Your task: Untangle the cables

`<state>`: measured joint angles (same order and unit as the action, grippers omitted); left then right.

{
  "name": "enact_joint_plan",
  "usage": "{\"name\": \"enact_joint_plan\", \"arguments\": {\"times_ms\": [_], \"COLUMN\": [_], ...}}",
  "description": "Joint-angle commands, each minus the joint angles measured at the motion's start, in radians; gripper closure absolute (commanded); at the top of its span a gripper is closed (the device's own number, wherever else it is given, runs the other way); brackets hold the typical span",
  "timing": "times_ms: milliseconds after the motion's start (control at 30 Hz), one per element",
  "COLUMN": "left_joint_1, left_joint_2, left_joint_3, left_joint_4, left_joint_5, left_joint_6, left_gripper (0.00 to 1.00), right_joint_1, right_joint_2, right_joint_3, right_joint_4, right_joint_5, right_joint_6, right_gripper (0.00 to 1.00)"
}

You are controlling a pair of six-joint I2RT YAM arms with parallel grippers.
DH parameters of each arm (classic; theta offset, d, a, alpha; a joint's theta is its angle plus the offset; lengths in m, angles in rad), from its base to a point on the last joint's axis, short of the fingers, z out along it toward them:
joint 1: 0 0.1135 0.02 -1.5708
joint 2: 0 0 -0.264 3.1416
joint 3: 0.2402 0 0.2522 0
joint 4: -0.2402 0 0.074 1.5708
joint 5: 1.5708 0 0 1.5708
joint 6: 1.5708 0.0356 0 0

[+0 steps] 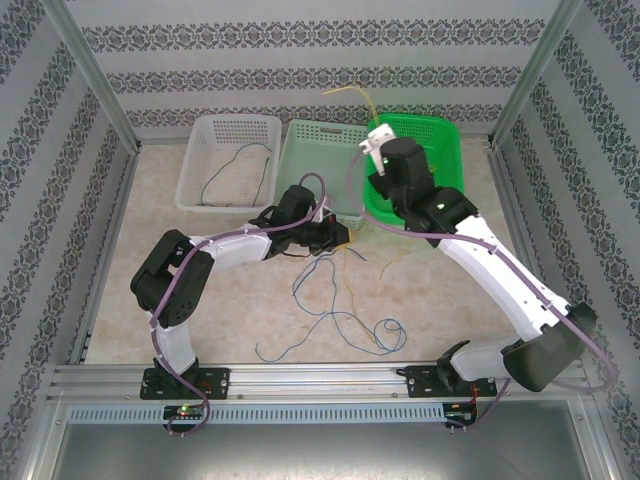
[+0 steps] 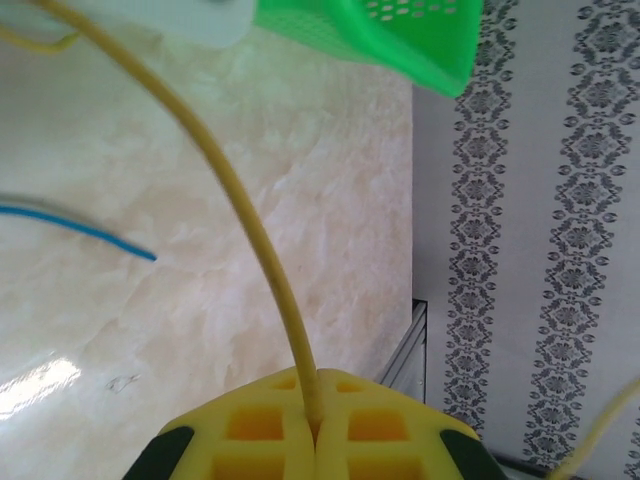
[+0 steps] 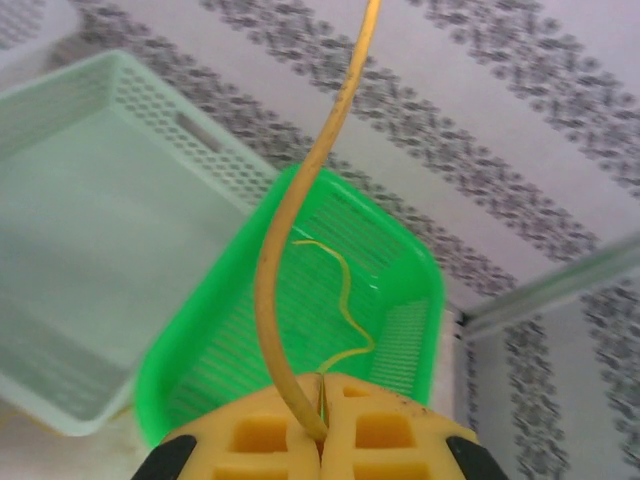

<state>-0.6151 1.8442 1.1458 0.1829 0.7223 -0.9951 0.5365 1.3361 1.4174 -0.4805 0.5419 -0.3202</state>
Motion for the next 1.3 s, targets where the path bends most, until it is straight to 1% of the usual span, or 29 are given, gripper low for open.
{"name": "enact_joint_plan", "arguments": {"times_ms": [0, 100, 200, 300, 367, 433, 533, 667, 867, 933, 1033, 1100, 1133, 1233, 1267], "left_joint_1": [-0.005, -0.004, -0.005, -0.005, -0.003, -0.004, -0.004, -0.003, -0.003, -0.004, -0.004, -0.003, -0.003, -0.004, -0.003], "left_joint_2": [-0.031, -0.033, -0.036, -0.044, -0.048, -0.050, -0.045, -0.049, -0.043, -0.040, -0.040, -0.041, -0.040, -0.040, -0.039], "left_joint_3": [0.026, 0.024, 0.023, 0.016, 0.013, 0.009, 0.005, -0.005, -0.011, -0.011, -0.003, 0.005, 0.008, 0.011, 0.015], "left_joint_4": [-0.014, 0.010, 0.013, 0.004, -0.005, -0.011, -0.007, 0.001, 0.023, 0.033, 0.024, 0.007, 0.001, -0.002, -0.002], "left_joint_5": [-0.001, 0.010, 0.010, 0.008, 0.006, 0.000, -0.001, -0.004, -0.012, -0.009, -0.010, -0.010, -0.010, -0.012, -0.014], "left_joint_6": [0.061, 0.055, 0.054, 0.063, 0.071, 0.077, 0.076, 0.070, 0.058, 0.050, 0.057, 0.068, 0.072, 0.073, 0.075], "left_gripper": [1.00, 1.00, 1.00, 1.00, 1.00, 1.00, 1.00, 1.00, 1.00, 1.00, 1.00, 1.00, 1.00, 1.00, 1.00], "right_joint_1": [-0.107, -0.223, -0.317, -0.406, -0.444, -0.453, -0.464, -0.481, -0.497, -0.498, -0.503, -0.510, -0.512, -0.510, -0.510], "right_joint_2": [0.004, 0.063, 0.153, 0.259, 0.322, 0.383, 0.488, 0.631, 0.779, 0.818, 0.870, 0.906, 0.923, 0.944, 0.943], "right_joint_3": [0.047, 0.087, 0.125, 0.188, 0.234, 0.292, 0.405, 0.540, 0.644, 0.658, 0.655, 0.665, 0.679, 0.687, 0.685], "right_joint_4": [-0.022, -0.035, -0.031, -0.039, -0.038, -0.032, -0.054, -0.095, -0.142, -0.171, -0.199, -0.238, -0.267, -0.316, -0.325], "right_joint_5": [0.030, -0.051, -0.146, -0.246, -0.311, -0.331, -0.328, -0.289, -0.311, -0.317, -0.279, -0.311, -0.337, -0.365, -0.365], "right_joint_6": [-0.022, 0.051, 0.142, 0.263, 0.324, 0.348, 0.355, 0.347, 0.346, 0.330, 0.326, 0.332, 0.328, 0.313, 0.307], "right_gripper": [1.00, 1.00, 1.00, 1.00, 1.00, 1.00, 1.00, 1.00, 1.00, 1.00, 1.00, 1.00, 0.95, 0.86, 0.76]}}
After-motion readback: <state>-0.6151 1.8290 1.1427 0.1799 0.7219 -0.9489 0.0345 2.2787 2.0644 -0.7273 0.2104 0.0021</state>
